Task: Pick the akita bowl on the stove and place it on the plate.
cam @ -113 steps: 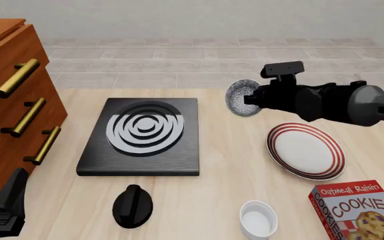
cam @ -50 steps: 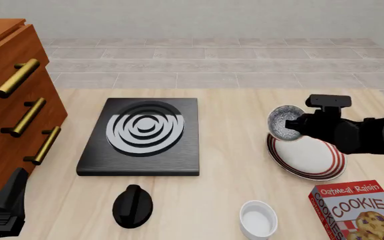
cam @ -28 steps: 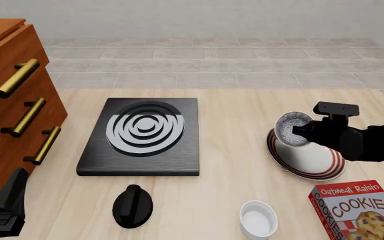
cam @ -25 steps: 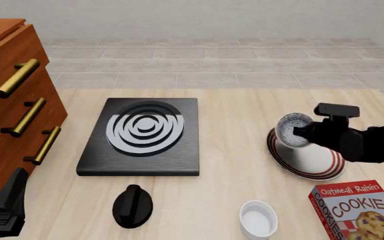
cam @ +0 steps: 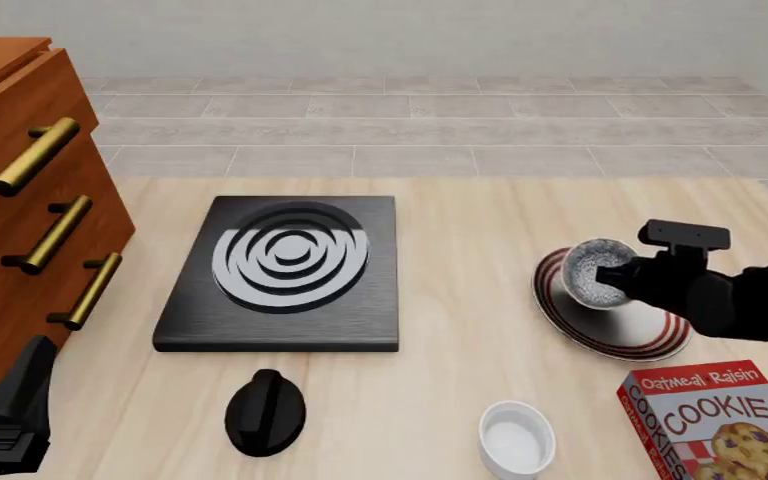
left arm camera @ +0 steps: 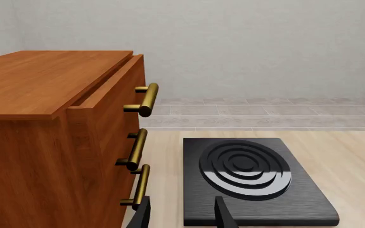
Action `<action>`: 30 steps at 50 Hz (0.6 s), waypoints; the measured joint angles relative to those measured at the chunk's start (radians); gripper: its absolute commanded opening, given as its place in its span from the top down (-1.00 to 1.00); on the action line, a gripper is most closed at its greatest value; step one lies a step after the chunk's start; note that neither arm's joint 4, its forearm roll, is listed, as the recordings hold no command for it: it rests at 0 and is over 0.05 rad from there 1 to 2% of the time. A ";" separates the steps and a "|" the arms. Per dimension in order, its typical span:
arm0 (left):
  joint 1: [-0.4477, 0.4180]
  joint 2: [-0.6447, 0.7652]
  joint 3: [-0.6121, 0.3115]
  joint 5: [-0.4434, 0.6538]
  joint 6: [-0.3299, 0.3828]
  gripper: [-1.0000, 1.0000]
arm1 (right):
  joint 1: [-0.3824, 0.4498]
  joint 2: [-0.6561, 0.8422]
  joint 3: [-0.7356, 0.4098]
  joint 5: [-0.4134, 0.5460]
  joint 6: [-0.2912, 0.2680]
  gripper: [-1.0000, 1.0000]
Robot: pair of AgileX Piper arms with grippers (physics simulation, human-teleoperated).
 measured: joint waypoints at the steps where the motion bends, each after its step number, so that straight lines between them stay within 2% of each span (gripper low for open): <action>1: 0.000 0.000 0.000 0.000 0.000 -1.00 | -0.001 0.002 0.001 -0.002 0.000 1.00; 23: 0.000 0.000 0.000 0.000 0.000 -1.00 | -0.012 0.028 -0.001 -0.044 -0.020 1.00; 24: 0.000 0.000 0.000 0.000 0.000 -1.00 | -0.012 0.029 -0.001 -0.045 -0.021 -1.00; 30: 0.000 0.000 0.000 0.000 0.000 -1.00 | 0.001 0.022 0.016 -0.054 -0.013 -1.00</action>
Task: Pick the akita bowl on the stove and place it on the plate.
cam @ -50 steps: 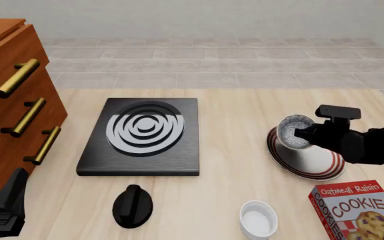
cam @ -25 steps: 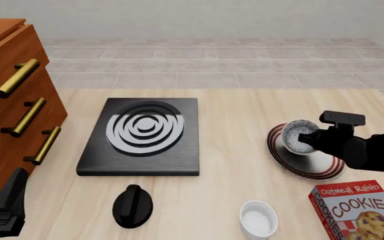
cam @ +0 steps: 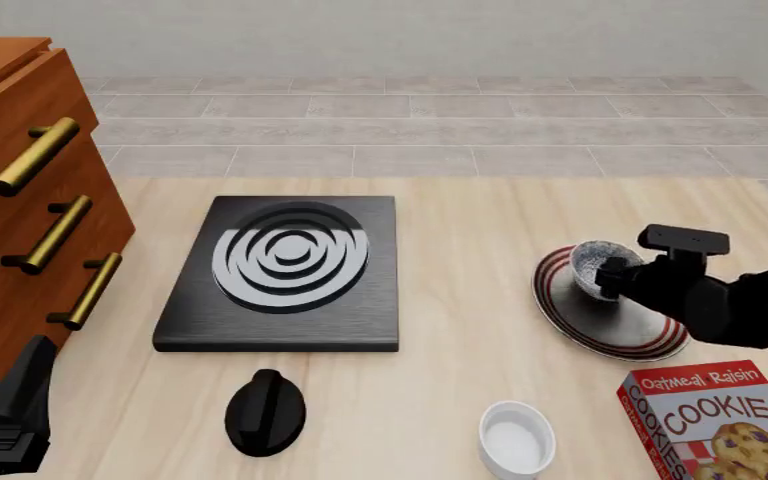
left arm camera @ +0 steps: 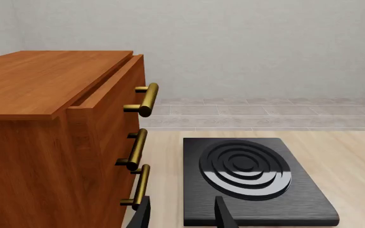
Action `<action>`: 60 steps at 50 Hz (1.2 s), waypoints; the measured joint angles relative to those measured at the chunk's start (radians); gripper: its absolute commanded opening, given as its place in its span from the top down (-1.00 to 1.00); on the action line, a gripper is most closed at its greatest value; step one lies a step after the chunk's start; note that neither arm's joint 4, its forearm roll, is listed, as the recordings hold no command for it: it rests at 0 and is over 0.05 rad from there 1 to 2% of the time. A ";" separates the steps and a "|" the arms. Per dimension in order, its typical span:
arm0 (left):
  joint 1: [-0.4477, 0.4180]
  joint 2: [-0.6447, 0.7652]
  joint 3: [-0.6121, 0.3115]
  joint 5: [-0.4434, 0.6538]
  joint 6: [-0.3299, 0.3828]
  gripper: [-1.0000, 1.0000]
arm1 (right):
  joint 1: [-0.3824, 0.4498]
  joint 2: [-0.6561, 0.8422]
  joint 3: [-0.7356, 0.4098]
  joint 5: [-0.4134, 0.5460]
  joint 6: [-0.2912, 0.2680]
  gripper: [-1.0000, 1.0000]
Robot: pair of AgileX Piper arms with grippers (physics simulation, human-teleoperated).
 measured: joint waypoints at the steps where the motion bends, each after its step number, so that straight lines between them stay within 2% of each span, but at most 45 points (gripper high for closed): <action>1: 0.000 0.000 0.000 0.000 0.000 -1.00 | 0.001 -0.005 0.003 -0.001 0.001 -1.00; 32: 0.000 0.000 0.000 0.000 0.000 -1.00 | 0.025 -0.327 0.121 0.026 -0.060 -1.00; 44: 0.000 0.000 0.000 0.000 0.000 -1.00 | 0.038 -0.493 0.206 -0.015 -0.142 -1.00; 60: 0.000 0.000 0.000 0.000 0.000 -1.00 | 0.048 -0.730 0.340 -0.102 -0.195 -1.00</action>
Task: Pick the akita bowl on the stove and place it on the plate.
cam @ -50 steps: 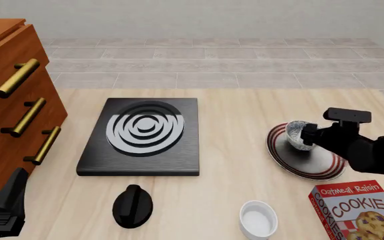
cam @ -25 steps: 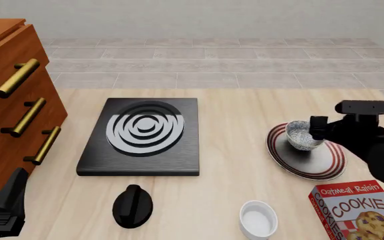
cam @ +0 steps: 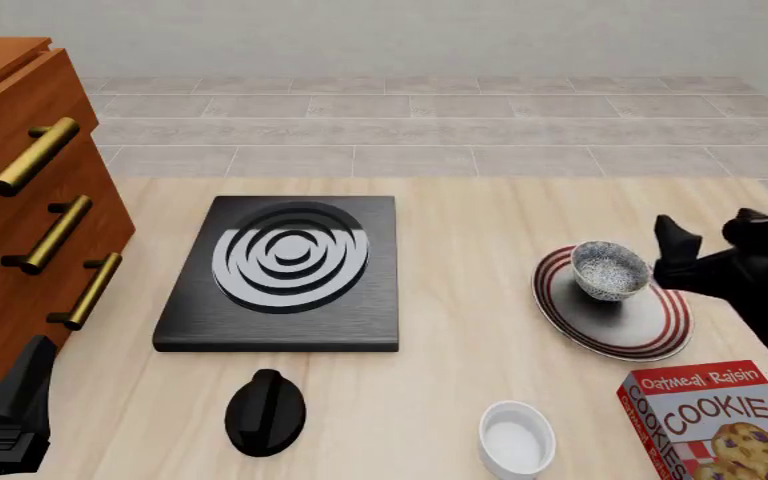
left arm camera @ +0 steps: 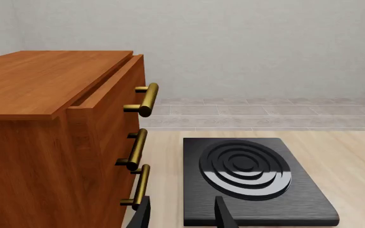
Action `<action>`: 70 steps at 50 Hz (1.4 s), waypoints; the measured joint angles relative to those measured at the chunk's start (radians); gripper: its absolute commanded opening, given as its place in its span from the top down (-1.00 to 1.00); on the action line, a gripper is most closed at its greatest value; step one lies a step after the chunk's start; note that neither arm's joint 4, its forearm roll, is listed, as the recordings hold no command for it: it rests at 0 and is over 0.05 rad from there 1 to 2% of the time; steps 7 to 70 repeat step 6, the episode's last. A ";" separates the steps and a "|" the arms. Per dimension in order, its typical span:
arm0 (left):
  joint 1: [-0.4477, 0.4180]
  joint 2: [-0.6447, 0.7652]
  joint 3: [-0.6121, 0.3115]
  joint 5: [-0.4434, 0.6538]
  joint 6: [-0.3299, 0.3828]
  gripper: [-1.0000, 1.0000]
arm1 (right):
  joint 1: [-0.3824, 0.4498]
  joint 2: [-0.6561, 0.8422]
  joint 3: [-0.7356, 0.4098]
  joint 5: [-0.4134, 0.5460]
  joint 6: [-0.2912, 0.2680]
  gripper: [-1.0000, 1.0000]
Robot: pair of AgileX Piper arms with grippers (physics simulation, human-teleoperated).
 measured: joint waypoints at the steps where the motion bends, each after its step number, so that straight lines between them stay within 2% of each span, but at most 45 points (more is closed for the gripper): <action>1: 0.000 0.000 0.000 0.000 0.000 -1.00 | -0.004 -0.012 0.010 -0.010 -0.007 -1.00; 6: 0.000 0.000 0.000 0.000 0.000 -1.00 | -0.025 -0.069 0.061 -0.057 -0.034 -1.00; 70: 0.000 0.000 0.000 0.000 0.000 -1.00 | -0.025 -0.069 0.061 -0.057 -0.034 -1.00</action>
